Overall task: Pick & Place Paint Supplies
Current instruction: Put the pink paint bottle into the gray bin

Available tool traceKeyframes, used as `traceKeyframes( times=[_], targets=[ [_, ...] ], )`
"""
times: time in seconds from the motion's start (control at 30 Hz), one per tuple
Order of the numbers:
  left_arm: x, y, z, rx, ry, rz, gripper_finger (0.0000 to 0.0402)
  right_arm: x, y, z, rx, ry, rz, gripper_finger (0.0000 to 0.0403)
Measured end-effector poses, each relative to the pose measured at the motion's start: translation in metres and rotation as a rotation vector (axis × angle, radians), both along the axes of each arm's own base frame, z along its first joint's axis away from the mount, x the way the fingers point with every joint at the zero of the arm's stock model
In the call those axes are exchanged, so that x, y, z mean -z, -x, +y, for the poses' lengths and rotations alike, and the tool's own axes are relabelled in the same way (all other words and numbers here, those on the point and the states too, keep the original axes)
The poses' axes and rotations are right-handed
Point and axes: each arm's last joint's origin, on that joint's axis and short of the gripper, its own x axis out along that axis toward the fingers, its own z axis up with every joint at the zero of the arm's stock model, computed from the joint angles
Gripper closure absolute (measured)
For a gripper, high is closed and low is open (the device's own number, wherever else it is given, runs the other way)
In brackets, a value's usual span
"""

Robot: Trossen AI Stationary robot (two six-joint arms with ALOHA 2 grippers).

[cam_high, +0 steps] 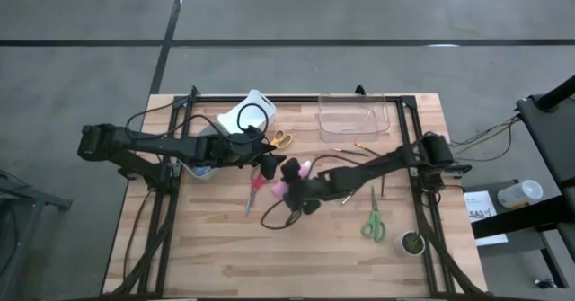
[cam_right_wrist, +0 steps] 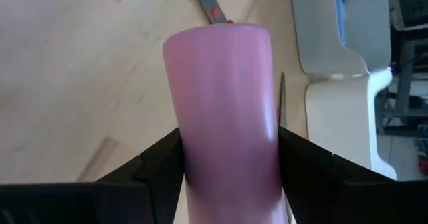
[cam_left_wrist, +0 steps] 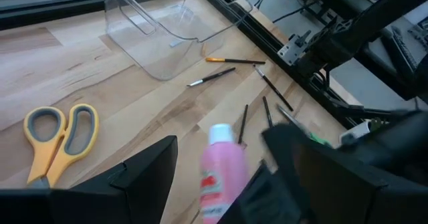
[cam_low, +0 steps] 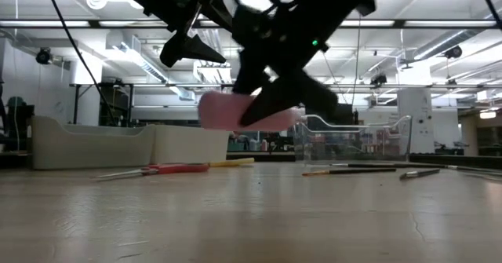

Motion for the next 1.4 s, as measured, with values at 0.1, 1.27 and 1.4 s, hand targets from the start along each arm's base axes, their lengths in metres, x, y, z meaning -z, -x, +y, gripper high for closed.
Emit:
traceKeyframes(
  times=[0.1, 1.27, 1.4],
  targets=[
    [0.000, 0.000, 0.000, 0.000, 0.000, 0.000, 0.0098, 0.007, -0.012, -0.003, -0.001, 0.009, 0.011, 0.0197],
    [0.000, 0.000, 0.000, 0.000, 0.000, 0.003, 0.0098, 0.042, -0.033, -0.012, 0.235, -0.199, -0.025, 0.0105],
    [0.000, 0.000, 0.000, 0.001, 0.000, 0.003, 0.0098, 0.041, -0.033, -0.012, 0.220, -0.187, -0.019, 0.0098]
  ],
)
